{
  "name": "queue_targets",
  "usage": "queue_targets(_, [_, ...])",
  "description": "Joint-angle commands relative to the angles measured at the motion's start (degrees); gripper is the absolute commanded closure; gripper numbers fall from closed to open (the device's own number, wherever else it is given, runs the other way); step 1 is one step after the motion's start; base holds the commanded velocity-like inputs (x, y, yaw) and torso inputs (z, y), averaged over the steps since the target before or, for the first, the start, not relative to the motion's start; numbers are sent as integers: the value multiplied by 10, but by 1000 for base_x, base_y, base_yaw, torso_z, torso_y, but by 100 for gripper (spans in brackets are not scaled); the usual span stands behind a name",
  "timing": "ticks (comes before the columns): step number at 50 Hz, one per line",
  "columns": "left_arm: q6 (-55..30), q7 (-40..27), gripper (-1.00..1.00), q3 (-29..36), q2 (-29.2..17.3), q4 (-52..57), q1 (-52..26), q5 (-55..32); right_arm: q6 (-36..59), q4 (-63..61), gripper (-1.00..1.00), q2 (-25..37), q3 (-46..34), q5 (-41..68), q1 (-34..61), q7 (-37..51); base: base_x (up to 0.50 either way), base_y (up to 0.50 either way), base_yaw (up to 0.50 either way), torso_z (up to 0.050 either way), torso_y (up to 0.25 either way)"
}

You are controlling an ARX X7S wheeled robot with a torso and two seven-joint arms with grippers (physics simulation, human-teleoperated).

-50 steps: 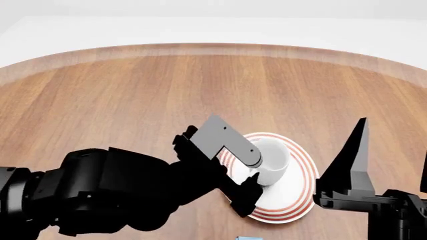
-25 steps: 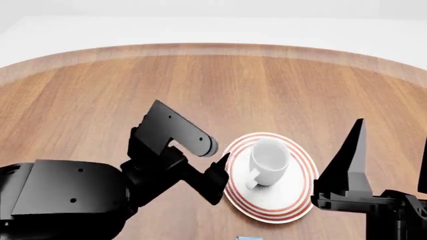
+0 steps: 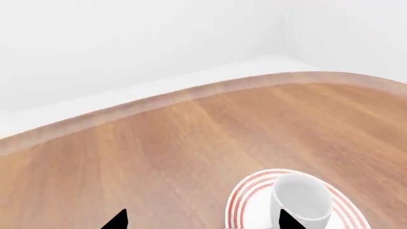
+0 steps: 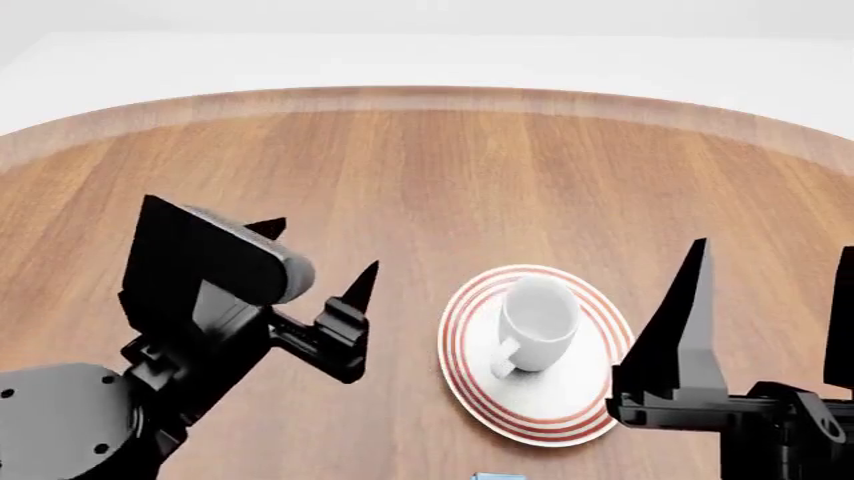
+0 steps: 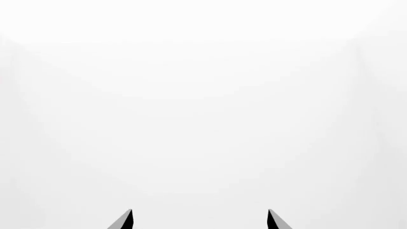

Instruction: Pick up the white mug and put it on the plate, and put the chocolate pudding to the right of the plate.

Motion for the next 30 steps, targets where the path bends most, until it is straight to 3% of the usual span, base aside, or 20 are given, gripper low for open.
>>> queue_targets(1, [43, -40, -100, -36, -39, 35, 19, 74, 13, -17, -100, -9, 2, -16, 0, -14, 0, 0, 0, 0, 0])
queue_targets(7, [35, -112, -100, -43, -44, 39, 17, 124, 17, -23, -100, -8, -1, -15, 2, -13, 0, 0, 0, 0, 0])
queue_targets(21, [31, -124, -100, -41, -47, 34, 25, 141, 39, -55, -100, -7, -20, -21, 1, -13, 0, 0, 0, 0, 0])
queue_targets(30, [28, -127, -100, -42, -48, 39, 24, 144, 117, -110, -100, -18, -62, -50, 5, -3, 0, 0, 0, 0, 0])
